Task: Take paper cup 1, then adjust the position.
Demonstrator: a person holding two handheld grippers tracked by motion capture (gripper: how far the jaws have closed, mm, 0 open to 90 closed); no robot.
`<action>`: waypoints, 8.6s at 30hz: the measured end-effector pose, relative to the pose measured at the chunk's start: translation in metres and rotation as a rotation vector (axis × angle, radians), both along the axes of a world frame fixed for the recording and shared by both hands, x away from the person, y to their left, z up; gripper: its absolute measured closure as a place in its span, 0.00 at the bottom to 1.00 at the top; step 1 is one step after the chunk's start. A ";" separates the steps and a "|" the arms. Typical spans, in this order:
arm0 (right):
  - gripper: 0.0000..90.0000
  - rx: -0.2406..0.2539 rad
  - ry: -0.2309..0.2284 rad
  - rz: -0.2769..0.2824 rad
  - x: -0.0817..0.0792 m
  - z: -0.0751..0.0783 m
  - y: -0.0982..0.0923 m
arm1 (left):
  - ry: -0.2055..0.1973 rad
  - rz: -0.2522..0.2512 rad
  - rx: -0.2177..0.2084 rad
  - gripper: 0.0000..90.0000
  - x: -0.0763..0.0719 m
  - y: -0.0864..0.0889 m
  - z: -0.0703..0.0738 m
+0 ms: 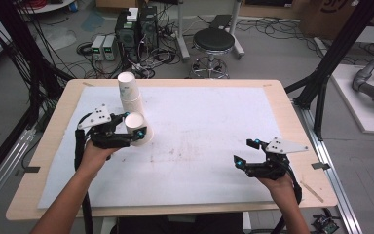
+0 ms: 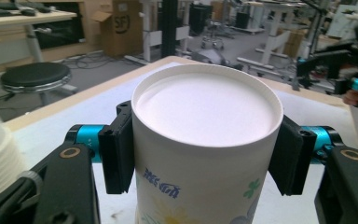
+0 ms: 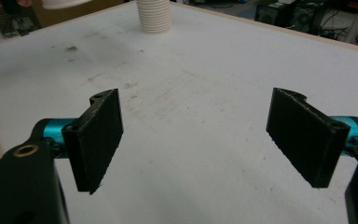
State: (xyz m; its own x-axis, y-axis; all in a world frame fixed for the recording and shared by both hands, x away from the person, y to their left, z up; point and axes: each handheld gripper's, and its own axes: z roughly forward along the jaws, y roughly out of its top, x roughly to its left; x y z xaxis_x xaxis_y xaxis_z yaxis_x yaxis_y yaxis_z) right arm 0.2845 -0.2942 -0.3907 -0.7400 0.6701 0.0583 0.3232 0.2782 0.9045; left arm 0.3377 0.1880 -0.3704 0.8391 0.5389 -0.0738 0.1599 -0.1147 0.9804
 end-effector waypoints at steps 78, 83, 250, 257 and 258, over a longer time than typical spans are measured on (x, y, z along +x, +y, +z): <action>0.21 0.061 0.032 0.481 0.006 -0.004 0.098 | 0.053 -0.475 -0.036 0.37 -0.033 -0.141 -0.007; 0.23 0.084 0.044 0.501 0.007 -0.006 0.098 | 0.050 -0.488 -0.042 0.37 -0.033 -0.145 -0.008; 0.39 0.176 -0.003 0.631 0.006 0.000 0.076 | 0.033 -0.511 -0.136 0.41 -0.048 -0.099 -0.024; 0.40 0.160 0.018 0.629 0.009 0.003 0.076 | 0.062 -0.498 -0.100 0.27 -0.048 -0.098 -0.023; 0.40 0.154 0.023 0.628 0.010 0.004 0.075 | 0.071 -0.481 -0.070 0.21 -0.048 -0.098 -0.022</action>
